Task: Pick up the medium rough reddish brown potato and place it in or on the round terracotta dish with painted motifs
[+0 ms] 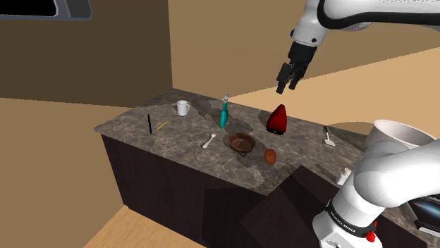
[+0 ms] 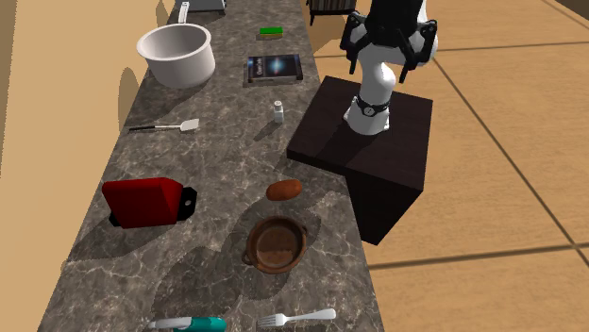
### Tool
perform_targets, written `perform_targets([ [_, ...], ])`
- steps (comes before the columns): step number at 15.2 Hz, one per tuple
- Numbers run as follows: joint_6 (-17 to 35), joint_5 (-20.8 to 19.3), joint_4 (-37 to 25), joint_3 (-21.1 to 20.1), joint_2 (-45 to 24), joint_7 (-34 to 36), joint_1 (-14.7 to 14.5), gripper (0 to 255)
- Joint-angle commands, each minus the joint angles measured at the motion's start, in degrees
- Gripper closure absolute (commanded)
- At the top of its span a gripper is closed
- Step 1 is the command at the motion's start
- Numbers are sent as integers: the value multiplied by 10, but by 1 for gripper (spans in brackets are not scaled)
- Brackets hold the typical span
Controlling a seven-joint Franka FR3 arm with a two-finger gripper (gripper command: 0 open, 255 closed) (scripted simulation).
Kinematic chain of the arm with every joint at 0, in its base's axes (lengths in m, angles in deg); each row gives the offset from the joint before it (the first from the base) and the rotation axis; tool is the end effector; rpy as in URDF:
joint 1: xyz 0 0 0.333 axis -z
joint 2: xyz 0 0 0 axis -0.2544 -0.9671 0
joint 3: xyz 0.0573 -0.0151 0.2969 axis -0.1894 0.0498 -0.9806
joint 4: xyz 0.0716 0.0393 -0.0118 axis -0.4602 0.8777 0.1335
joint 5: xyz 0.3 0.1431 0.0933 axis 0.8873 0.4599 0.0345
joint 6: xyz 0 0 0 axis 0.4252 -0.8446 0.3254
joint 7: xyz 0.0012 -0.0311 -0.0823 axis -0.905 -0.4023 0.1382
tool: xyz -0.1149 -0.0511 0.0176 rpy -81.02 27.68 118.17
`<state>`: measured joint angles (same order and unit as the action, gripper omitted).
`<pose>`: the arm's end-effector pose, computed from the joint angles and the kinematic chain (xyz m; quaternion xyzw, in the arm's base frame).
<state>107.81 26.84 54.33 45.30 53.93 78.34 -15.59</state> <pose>0.2933 -0.0106 0.5686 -0.9984 -0.0166 -0.0520 0.0135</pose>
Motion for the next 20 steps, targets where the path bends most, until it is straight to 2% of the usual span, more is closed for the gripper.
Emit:
perform_targets([
  [1,0,0,0,0,0,0,0,0],
  [11,199,-15,135,-26,-68,150,67,0],
  [20,388,-44,202,-49,-200,299,135,0],
])
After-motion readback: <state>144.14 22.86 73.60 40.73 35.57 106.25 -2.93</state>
